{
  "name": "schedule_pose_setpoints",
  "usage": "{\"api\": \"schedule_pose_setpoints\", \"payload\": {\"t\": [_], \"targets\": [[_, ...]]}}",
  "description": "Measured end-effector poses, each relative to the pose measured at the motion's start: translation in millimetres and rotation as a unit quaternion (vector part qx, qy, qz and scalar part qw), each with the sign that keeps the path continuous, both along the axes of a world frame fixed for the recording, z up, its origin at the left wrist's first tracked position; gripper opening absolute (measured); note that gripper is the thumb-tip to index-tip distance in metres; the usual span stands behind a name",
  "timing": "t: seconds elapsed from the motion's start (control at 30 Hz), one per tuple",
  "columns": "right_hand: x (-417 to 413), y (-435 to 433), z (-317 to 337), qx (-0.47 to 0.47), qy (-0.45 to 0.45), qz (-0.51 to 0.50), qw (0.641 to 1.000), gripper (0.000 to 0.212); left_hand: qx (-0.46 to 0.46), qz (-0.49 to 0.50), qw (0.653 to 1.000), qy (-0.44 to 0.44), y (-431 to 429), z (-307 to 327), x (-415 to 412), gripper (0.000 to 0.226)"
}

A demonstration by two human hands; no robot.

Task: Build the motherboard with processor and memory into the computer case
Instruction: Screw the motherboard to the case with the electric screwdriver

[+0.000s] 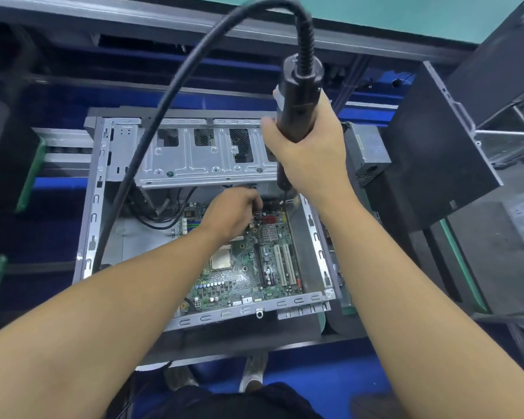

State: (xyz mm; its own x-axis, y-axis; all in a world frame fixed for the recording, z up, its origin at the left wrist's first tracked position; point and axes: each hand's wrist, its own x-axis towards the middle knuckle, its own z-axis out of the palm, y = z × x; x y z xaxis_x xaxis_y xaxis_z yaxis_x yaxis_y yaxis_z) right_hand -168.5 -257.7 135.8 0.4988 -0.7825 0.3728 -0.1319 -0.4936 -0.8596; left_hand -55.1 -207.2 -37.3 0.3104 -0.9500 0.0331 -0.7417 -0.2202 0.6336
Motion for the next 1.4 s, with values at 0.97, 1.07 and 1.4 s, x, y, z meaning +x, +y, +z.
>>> {"api": "schedule_pose_setpoints", "payload": {"t": [0.97,1.07,1.4], "targets": [[-212,-90,-14,0.06,0.028,-0.05,0.997,0.024,0.267,-0.329,0.873,-0.24,-117,19,-216,0.022],[-226,-98,-30,0.086,0.015,-0.05,0.995,0.027,0.266,-0.326,0.85,-0.317,-127,-8,-225,0.019],[-239,-112,-58,0.111,-0.033,-0.052,0.992,0.032,0.318,-0.351,0.795,-0.38,-130,-68,-250,0.014]]}}
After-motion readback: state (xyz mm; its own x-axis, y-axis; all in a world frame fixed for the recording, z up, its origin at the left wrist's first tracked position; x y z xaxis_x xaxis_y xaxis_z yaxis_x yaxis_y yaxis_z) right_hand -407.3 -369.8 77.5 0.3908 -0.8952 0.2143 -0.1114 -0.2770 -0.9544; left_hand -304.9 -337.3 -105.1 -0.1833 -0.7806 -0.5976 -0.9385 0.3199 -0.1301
